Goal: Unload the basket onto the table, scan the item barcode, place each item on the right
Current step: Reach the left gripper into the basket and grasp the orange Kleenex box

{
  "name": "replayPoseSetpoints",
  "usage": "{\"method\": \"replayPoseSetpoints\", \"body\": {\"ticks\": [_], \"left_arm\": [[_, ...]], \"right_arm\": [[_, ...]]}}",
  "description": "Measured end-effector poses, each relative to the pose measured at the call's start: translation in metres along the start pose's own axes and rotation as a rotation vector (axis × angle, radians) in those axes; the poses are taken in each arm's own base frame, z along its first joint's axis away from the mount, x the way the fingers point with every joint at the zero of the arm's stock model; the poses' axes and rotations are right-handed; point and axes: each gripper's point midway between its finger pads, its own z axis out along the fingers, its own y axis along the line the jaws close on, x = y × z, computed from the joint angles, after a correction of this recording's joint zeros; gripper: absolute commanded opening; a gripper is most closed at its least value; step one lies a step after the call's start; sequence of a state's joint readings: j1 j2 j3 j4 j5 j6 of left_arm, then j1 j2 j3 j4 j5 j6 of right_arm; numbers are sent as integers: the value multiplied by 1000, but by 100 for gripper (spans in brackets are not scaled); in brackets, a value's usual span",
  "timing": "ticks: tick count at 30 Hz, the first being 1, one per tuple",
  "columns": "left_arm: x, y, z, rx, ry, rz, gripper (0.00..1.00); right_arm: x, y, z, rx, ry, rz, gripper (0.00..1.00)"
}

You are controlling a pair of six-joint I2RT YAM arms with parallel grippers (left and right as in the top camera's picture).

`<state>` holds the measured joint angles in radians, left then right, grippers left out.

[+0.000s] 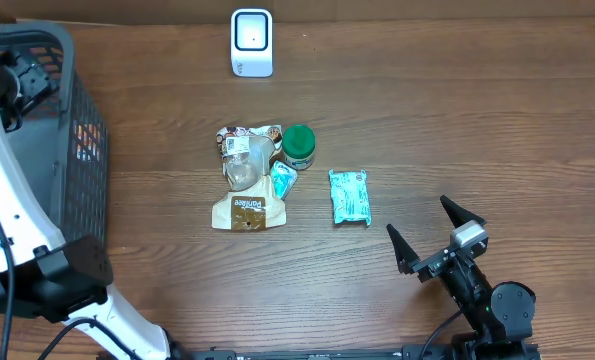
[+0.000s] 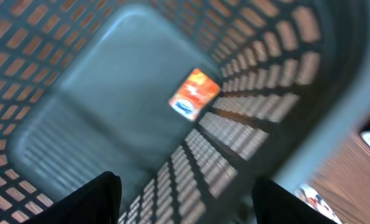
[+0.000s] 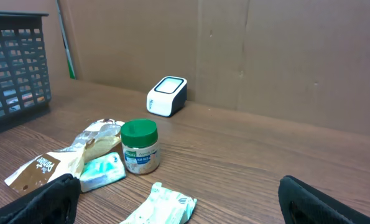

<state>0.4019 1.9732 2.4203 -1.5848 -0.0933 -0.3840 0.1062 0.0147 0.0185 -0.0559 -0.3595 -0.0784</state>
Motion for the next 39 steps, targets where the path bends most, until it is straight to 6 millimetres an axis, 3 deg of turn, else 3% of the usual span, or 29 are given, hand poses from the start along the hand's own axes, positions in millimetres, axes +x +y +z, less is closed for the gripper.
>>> {"method": "replayPoseSetpoints", "body": {"ticks": [6, 11, 20, 28, 39], "left_arm": [[-12, 22, 20, -17, -6, -49, 70], [-18, 17, 39, 14, -14, 0, 71], [14, 16, 116, 24, 98, 65, 70], [38, 13, 185, 63, 89, 169, 76], [69, 13, 242, 94, 34, 259, 76]], "right_arm": [[0, 0, 0, 0, 0, 0, 100], [0, 0, 0, 0, 0, 0, 100], [0, 0, 0, 0, 0, 0, 100], [0, 0, 0, 0, 0, -1, 100], [0, 0, 0, 0, 0, 0, 100]]}}
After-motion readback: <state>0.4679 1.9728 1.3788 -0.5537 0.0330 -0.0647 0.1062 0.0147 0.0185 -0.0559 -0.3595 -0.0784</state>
